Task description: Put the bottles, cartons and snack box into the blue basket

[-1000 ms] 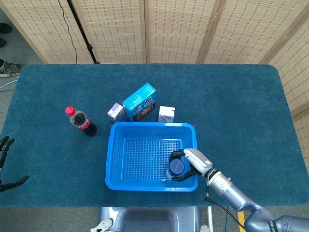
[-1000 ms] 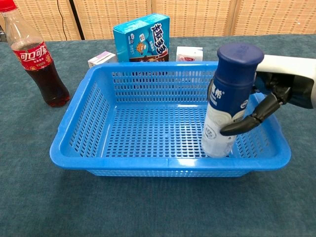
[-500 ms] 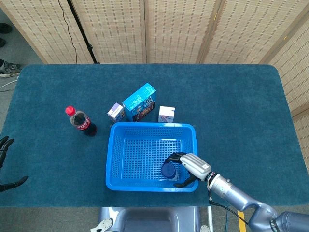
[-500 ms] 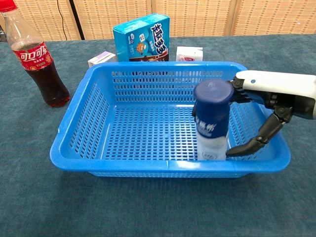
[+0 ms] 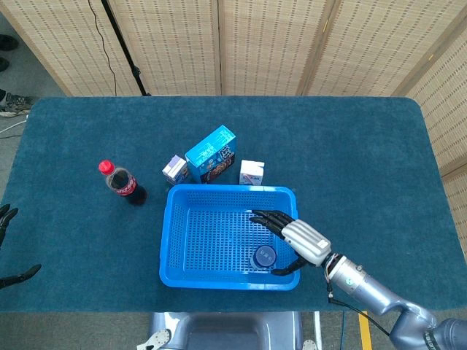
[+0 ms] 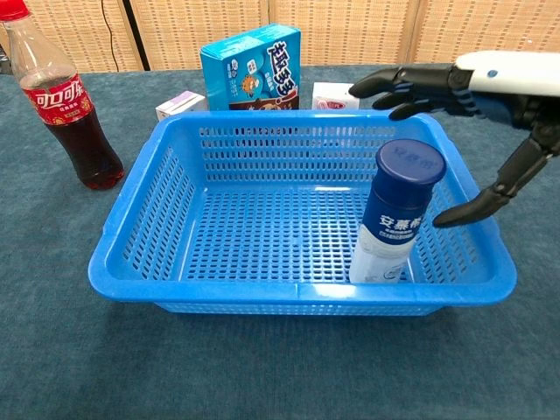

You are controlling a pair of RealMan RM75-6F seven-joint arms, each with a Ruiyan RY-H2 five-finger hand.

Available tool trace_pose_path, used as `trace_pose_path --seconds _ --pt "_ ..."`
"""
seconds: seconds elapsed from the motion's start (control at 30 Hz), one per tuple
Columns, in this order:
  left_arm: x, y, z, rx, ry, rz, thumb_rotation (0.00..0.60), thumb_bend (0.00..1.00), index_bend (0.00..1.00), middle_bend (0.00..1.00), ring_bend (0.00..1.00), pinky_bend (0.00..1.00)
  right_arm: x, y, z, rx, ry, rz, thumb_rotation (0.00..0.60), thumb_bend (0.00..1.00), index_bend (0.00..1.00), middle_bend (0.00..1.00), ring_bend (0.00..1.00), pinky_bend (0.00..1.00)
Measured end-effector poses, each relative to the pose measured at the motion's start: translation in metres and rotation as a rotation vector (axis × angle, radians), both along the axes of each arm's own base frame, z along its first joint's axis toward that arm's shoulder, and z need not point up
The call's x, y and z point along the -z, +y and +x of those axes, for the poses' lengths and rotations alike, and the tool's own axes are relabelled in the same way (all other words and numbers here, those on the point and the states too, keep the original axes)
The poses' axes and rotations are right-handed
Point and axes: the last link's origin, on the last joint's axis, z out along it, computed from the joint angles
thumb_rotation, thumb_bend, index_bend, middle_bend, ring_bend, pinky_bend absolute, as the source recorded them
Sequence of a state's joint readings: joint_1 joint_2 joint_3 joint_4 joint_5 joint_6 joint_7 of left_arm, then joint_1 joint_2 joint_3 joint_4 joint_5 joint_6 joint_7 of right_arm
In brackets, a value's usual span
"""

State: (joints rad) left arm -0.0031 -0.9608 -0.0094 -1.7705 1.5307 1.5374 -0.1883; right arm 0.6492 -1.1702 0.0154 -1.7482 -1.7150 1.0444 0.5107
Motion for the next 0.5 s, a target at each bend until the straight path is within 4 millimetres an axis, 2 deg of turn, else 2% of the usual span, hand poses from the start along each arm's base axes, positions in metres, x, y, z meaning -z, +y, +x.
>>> trace_pose_path --seconds 0.17,0.27,0.37,0.5 --pt "-0.006 0.0 -0.003 0.007 -0.035 0.014 0.6 0.02 0.0 0.0 0.0 0.0 -0.034 -0.007 -0.007 -0.01 0.106 -0.133 0.6 0.01 0.0 0.0 0.0 0.0" --pt "-0.012 0.004 -0.006 0.013 -0.07 0.025 0.6 0.02 0.0 0.0 0.0 0.0 -0.056 -0.01 -0.023 0.007 0.203 -0.263 0.6 0.0 0.0 0.0 0.0 0.0" --pt "-0.018 0.011 -0.01 0.035 -0.112 0.028 0.6 0.01 0.0 0.0 0.0 0.0 -0.075 -0.008 -0.045 0.046 0.318 -0.399 0.6 0.0 0.0 0.0 0.0 0.0" --pt "-0.025 0.029 -0.024 0.075 -0.145 0.032 0.6 0.0 0.0 0.0 0.0 0.0 -0.1 0.016 -0.093 0.186 0.466 -0.568 0.6 0.0 0.0 0.0 0.0 0.0"
